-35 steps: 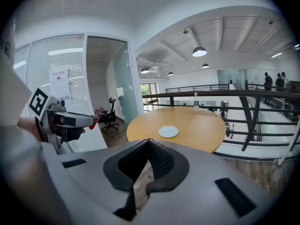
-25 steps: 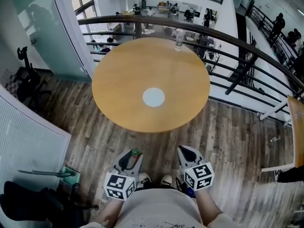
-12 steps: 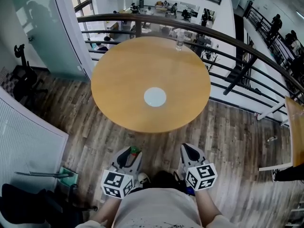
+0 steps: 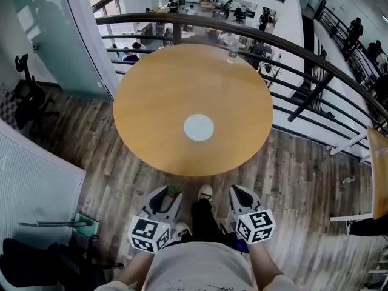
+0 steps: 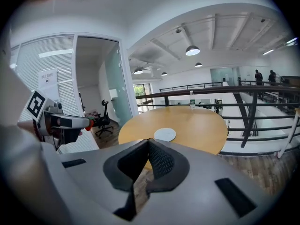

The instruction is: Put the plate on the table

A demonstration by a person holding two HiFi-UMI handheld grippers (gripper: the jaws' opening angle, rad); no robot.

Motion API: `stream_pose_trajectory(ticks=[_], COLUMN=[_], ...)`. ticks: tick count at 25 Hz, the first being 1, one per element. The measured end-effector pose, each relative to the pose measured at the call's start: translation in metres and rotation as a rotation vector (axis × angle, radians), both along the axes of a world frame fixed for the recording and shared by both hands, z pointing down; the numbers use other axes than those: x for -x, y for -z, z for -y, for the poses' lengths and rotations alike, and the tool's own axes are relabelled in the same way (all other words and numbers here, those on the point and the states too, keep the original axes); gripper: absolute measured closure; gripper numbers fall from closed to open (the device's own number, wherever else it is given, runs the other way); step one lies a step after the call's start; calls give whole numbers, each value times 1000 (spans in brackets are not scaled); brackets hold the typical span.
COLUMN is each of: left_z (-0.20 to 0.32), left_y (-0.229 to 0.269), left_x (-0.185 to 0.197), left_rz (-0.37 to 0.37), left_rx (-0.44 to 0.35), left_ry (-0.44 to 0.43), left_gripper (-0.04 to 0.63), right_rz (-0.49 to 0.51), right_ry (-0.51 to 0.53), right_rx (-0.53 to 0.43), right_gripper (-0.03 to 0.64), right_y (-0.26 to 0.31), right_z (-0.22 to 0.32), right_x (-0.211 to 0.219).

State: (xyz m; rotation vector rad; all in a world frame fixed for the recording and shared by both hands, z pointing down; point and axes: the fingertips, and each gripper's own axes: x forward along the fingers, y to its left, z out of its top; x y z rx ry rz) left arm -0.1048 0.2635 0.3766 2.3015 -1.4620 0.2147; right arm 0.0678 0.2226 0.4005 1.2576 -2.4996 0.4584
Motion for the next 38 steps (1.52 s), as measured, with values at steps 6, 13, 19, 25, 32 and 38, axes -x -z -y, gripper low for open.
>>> stream_pose_trajectory(ticks=[6,13,19,25,32,38], left_z=[61,150,199,232,254,271], left_y=[-4,15,21,19,16,10], left_x=[7,9,4,-3,-3,1], left_rz=[17,29,34,8,15,31], left_rx=[24,3,7,19,34,52], left_ry=[28,48,69,89,90,28], left_gripper=[431,431,431,431,431,431], right_rz=[15,33,37,50,54,59], right_ry=[14,40,71,104,105,96], right_rx=[4,-38,-47,-28,-12,1], right_gripper=[597,597,597,597,597,597], right_y=[-1,19,31,31,30,25], right_z=[71,169,220,250,275,277], right_x=[3,6,3,1,3,16])
